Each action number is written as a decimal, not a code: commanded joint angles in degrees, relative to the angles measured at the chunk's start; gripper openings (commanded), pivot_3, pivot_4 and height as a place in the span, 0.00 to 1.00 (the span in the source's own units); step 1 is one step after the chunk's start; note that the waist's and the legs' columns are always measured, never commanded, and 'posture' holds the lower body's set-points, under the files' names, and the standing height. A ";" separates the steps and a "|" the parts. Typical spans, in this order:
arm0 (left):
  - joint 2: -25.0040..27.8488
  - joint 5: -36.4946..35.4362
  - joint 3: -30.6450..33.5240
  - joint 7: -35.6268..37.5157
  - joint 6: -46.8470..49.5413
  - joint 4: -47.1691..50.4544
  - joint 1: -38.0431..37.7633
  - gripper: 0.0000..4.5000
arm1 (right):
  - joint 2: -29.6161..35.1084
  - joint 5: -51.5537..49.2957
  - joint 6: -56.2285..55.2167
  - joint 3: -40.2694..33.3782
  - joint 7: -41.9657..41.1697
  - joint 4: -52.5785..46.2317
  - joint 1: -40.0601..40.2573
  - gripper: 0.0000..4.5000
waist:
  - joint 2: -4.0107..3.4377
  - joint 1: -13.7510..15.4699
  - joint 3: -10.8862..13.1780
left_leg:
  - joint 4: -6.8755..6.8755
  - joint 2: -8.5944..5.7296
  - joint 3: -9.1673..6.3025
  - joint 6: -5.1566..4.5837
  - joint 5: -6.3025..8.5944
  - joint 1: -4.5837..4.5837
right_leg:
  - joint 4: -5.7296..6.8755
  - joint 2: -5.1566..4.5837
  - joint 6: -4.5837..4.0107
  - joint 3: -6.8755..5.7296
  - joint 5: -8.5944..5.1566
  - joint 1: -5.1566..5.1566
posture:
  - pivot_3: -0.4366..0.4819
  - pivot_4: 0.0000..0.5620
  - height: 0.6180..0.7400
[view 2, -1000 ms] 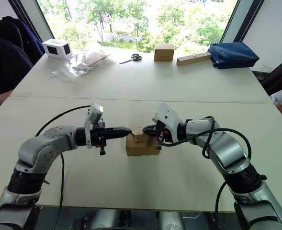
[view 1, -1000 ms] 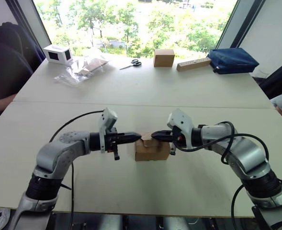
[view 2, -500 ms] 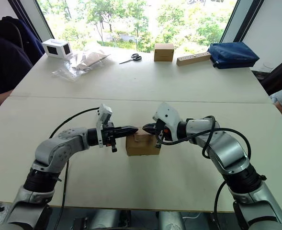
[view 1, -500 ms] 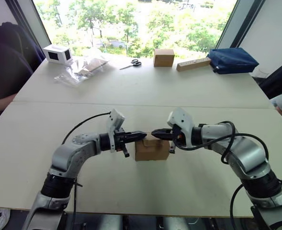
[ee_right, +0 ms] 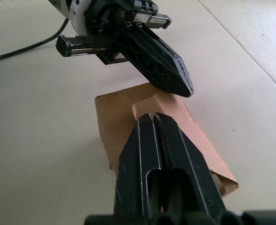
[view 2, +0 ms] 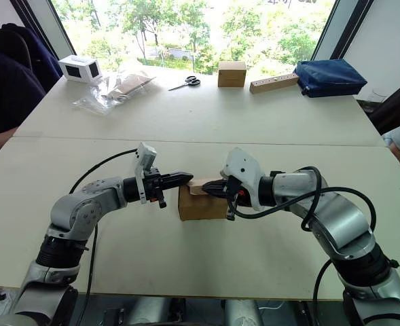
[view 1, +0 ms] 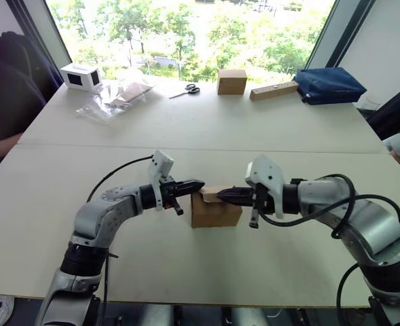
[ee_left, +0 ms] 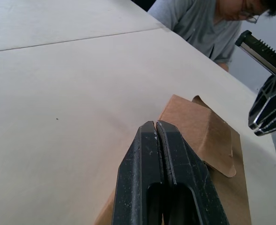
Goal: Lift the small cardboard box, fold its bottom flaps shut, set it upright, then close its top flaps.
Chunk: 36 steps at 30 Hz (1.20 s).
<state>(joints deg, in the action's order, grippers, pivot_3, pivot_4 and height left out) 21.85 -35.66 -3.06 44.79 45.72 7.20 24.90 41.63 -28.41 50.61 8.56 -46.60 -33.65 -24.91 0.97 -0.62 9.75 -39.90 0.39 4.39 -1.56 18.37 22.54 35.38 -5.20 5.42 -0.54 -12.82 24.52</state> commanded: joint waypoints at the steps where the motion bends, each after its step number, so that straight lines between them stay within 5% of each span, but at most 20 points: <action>1: -0.29 -0.60 0.63 -0.44 -0.30 1.85 -0.53 0.00 | 0.64 0.09 -0.63 0.53 0.15 -2.38 0.33 0.00 | 0.00 -0.02 0.00 | 0.00 0.00 0.00 0.00 0.00 0.00 | -0.01 -0.01 0.00 0.00 0.00 0.00 | 0.48 0.27 1.00; 36: 1.42 2.54 -3.54 2.22 -3.13 2.46 -2.62 0.00 | -0.85 11.08 -7.22 7.47 1.55 3.76 -0.21 0.00 | -0.01 -0.03 -0.01 | 0.20 -0.03 0.00 0.06 0.00 0.00 | -0.15 -0.15 -0.08 -0.01 0.04 0.05 | 0.48 0.27 1.00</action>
<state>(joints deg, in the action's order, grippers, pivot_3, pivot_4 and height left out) 22.90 -34.17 -5.04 46.20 42.82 8.98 23.12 41.28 -17.71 43.92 16.55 -45.27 -29.48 -24.09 0.96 -0.65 9.74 -39.69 0.36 4.39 -1.50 18.37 22.54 35.23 -5.35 5.33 -0.56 -12.78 24.57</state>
